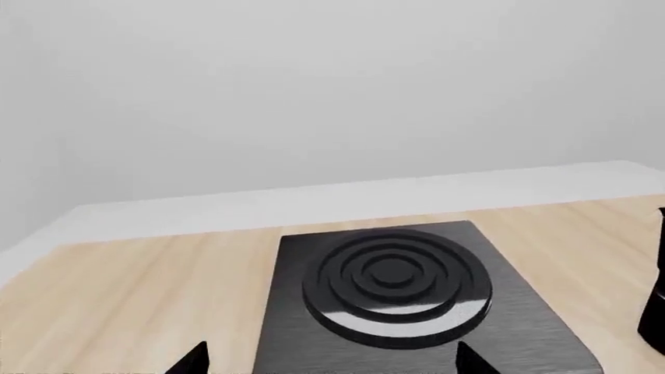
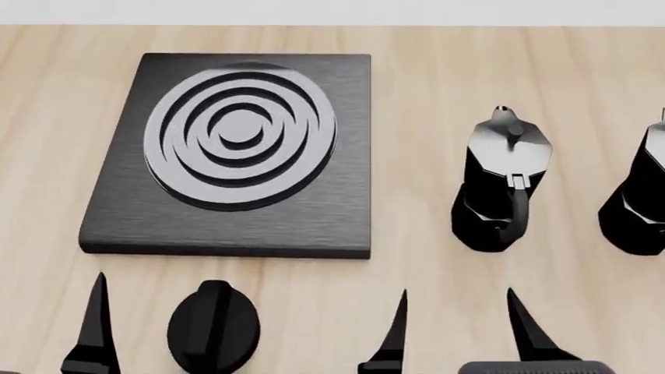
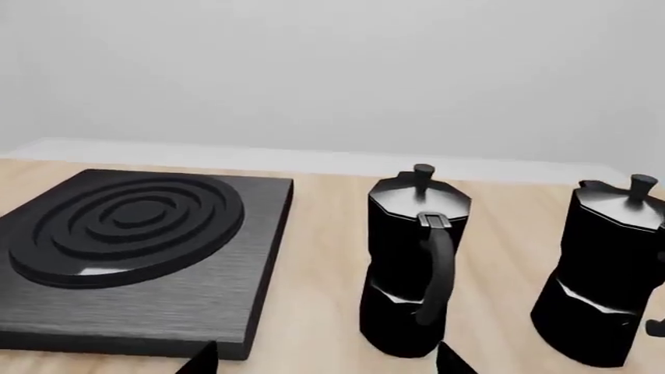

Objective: Put the right moka pot on the stove.

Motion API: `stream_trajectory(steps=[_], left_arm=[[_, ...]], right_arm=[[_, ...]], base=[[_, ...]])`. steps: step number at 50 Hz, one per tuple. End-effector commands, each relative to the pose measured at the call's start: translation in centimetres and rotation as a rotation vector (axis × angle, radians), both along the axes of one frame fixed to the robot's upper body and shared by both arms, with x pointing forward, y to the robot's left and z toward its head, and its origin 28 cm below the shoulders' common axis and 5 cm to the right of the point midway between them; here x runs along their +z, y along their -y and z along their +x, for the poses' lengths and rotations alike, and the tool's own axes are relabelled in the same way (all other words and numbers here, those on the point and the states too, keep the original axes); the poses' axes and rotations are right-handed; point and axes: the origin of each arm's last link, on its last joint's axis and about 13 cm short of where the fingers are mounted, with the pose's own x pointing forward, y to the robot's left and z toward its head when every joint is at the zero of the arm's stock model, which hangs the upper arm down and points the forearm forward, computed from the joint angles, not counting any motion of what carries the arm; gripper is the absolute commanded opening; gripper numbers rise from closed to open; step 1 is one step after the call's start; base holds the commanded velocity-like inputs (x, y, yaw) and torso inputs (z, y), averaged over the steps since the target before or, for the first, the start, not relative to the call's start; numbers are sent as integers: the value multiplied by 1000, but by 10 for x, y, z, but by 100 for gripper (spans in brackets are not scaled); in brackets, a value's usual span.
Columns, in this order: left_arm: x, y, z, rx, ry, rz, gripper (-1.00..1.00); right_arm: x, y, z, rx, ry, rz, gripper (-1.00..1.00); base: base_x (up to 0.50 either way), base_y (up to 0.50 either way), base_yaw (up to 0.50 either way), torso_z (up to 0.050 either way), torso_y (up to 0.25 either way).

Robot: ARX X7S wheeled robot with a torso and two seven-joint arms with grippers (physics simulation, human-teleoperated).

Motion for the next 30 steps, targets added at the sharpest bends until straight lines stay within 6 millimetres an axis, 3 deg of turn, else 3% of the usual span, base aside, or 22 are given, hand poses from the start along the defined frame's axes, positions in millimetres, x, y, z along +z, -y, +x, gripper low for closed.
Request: stream_trajectory(steps=[1, 30], left_arm=[[0, 0, 0, 5, -1, 4, 100], [0, 0, 0, 17, -8, 5, 100]], right_arm=[[1, 5, -2, 14, 25, 2, 100], [30, 61, -18, -60, 84, -13, 100]], base=[[0, 0, 0, 0, 0], [0, 0, 0, 0, 0]])
